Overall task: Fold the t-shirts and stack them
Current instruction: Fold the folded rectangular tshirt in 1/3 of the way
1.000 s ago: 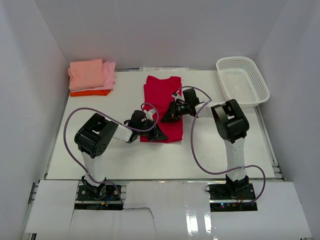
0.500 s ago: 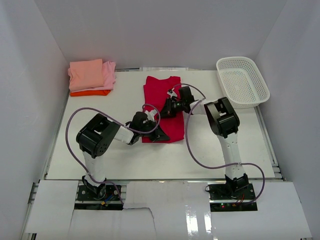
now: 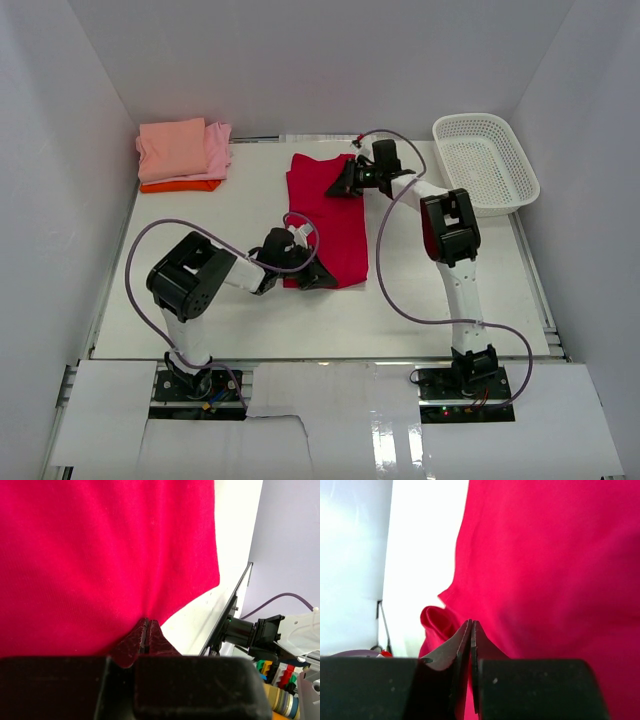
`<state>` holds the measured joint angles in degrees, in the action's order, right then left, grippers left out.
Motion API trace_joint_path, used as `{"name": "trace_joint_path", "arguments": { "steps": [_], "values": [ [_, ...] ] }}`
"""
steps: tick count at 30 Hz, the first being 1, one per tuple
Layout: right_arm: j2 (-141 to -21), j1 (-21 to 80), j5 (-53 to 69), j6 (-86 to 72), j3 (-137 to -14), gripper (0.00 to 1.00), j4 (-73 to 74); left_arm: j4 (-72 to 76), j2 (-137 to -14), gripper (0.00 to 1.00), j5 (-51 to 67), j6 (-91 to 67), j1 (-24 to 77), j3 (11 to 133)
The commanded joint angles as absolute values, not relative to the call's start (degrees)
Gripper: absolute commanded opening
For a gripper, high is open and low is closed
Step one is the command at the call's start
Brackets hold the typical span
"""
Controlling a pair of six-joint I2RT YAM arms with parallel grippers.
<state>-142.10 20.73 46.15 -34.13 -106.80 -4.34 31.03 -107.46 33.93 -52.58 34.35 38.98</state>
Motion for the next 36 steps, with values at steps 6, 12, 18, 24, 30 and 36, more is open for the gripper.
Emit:
{"name": "trace_joint_path", "arguments": {
  "steps": [6,12,18,24,30,36],
  "values": [
    [-121.66,18.63,45.70,-25.85,-108.37,0.08,5.25,16.72,-103.80,0.00,32.26,-49.05,35.24,44.97],
    [-104.10,18.55,43.24,-21.62,-98.12,0.14,18.88,9.07,-102.83,0.00,32.17,-47.64,35.24,59.37],
    [-87.92,17.76,43.16,-24.60,-73.09,0.58,18.98,-2.26,-101.52,0.38,30.41,-46.41,34.11,72.24],
    [-79.03,17.14,45.00,-25.58,-56.55,0.74,22.67,-3.43,-87.41,0.50,35.94,-51.33,21.13,57.08],
    [-75.67,16.44,44.38,-24.00,-46.95,0.90,23.82,-11.95,-67.46,0.97,34.19,-45.70,15.04,38.96],
    [-77.78,16.44,43.16,-23.73,-41.49,0.88,19.88,-13.18,-61.26,0.98,35.95,-45.79,13.45,28.50]
  ]
}}
